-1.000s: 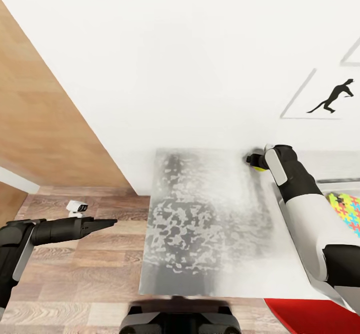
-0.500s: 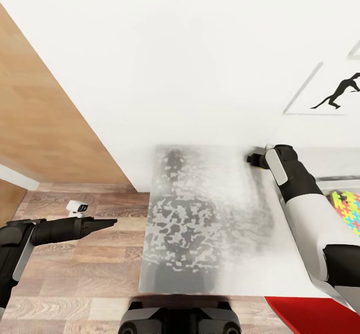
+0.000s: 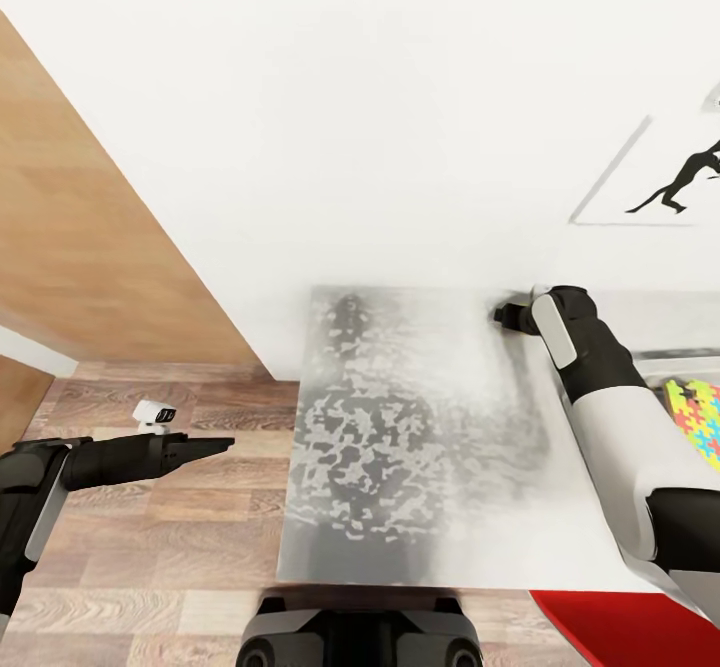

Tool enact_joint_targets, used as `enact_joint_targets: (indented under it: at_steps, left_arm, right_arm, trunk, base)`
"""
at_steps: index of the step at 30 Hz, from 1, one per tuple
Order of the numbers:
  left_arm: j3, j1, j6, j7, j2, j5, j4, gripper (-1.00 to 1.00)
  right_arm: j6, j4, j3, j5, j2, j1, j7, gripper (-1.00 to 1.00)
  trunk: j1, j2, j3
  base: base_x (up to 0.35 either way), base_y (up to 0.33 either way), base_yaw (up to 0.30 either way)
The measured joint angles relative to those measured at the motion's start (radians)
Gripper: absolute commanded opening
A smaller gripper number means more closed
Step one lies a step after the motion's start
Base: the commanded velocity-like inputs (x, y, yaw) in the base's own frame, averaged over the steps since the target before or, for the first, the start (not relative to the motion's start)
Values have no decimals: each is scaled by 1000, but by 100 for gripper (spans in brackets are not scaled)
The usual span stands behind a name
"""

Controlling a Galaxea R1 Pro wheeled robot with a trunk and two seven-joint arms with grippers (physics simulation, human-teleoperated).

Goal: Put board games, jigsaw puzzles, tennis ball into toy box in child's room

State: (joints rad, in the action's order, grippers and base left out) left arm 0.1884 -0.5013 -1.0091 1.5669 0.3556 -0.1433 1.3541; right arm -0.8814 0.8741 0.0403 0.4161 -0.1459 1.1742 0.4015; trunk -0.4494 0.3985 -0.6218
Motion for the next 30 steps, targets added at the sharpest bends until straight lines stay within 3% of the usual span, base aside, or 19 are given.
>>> enact_joint_targets:
  at_steps: [30]
  left_arm:
    - [0, 0, 0, 0, 0, 0, 0, 100]
  right_arm:
    - [-26, 12, -1, -1, -6, 1, 0, 100]
  trunk:
    - [0, 0, 6]
  base:
    - [0, 0, -3]
